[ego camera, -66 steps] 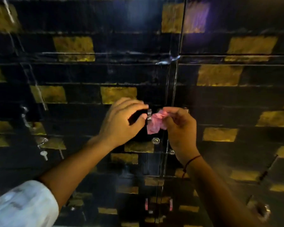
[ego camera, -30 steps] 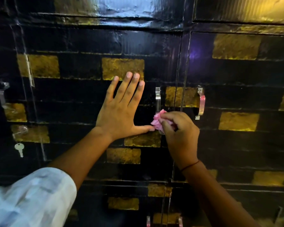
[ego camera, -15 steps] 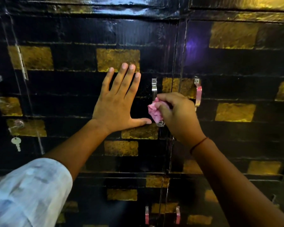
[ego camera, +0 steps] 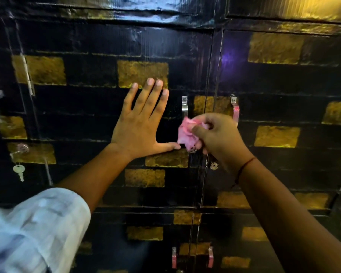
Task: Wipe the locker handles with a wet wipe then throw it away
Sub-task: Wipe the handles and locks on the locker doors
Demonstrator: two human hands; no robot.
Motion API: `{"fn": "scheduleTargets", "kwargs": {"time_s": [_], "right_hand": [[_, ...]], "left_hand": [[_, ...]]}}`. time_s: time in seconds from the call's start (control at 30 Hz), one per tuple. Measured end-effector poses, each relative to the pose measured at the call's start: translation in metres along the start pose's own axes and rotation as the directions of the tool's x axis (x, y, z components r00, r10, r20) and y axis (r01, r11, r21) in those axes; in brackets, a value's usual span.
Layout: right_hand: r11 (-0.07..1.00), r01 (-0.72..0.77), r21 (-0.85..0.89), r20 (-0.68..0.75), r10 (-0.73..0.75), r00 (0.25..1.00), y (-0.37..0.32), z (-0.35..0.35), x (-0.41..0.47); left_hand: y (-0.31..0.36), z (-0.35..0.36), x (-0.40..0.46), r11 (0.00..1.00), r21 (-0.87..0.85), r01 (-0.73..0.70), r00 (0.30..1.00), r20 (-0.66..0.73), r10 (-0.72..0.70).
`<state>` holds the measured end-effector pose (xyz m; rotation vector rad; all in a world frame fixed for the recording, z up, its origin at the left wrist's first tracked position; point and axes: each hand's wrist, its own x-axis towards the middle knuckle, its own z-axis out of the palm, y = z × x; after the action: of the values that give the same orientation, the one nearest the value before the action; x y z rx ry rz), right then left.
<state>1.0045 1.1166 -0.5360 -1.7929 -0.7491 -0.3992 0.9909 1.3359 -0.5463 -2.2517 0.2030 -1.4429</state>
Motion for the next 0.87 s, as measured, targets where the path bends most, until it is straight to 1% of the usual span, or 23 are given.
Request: {"fn": "scheduleTargets", "kwargs": {"time_s": [0.03,0.07,0.1,0.17,0.33,0.37,0.43,0.5,0.53,0.63,0.7,0.77,0.8,0.83,0.87], "right_hand": [[0.975,-0.105,0.196,-0.005,0.108,0.994,-0.002,0.000,-0.003],[0.929,-0.174,0.325,0.000,0.184,0.983,-0.004,0.002,-0.003],[0.896,-0.220,0.386,0.019,0.231,0.973,-0.007,0.006,-0.001],[0.880,-0.271,0.390,0.062,0.268,0.961,-0.014,0.015,0.003],[0.901,-0.349,0.256,0.108,0.332,0.937,-0.021,0.009,0.009],[0.895,-0.372,0.246,0.119,0.353,0.928,-0.021,0.004,0.009],[0.870,-0.402,0.285,0.131,0.380,0.916,-0.022,-0.001,0.010],[0.858,-0.381,0.346,0.115,0.364,0.924,-0.028,0.003,0.013],[0.868,-0.354,0.348,0.091,0.344,0.934,-0.029,0.008,0.015],[0.917,-0.277,0.286,0.024,0.282,0.959,-0.033,0.018,0.019],[0.922,-0.257,0.289,-0.003,0.270,0.963,-0.032,0.015,0.017],[0.922,-0.214,0.323,-0.094,0.256,0.962,-0.030,0.004,0.013],[0.944,-0.149,0.294,-0.173,0.206,0.963,-0.027,-0.002,0.011],[0.976,-0.067,0.209,-0.256,0.121,0.959,-0.022,-0.009,0.009],[0.997,0.007,0.071,-0.323,0.016,0.946,-0.017,-0.017,0.008]], "left_hand": [[0.000,0.001,0.000,1.000,0.004,0.002,1.000,-0.001,-0.002],[0.001,0.000,0.000,1.000,0.007,0.002,1.000,-0.002,-0.002],[0.002,0.000,0.001,1.000,0.005,0.000,1.000,0.001,0.000],[0.002,0.000,0.000,1.000,-0.001,0.002,1.000,0.004,-0.002],[0.001,-0.002,0.000,1.000,-0.005,-0.003,1.000,-0.008,0.003],[0.001,-0.002,0.000,1.000,-0.008,-0.003,1.000,-0.008,0.003],[0.001,-0.002,0.000,1.000,-0.003,0.000,1.000,0.002,0.000],[0.001,-0.002,0.000,1.000,0.002,0.005,1.000,0.011,-0.005],[0.001,-0.003,0.000,1.000,0.007,0.008,1.000,0.017,-0.008],[0.002,-0.004,0.000,1.000,0.022,0.017,0.999,0.038,-0.018],[0.003,-0.005,0.000,1.000,0.019,0.020,0.999,0.049,-0.021],[0.003,-0.007,0.000,1.000,0.009,0.020,0.998,0.058,-0.020],[0.003,-0.008,0.000,1.000,0.002,0.026,0.998,0.062,-0.026],[0.004,-0.010,0.001,0.999,-0.011,0.037,0.998,0.059,-0.037],[0.005,-0.012,0.002,0.998,-0.035,0.053,0.997,0.050,-0.051]]}}
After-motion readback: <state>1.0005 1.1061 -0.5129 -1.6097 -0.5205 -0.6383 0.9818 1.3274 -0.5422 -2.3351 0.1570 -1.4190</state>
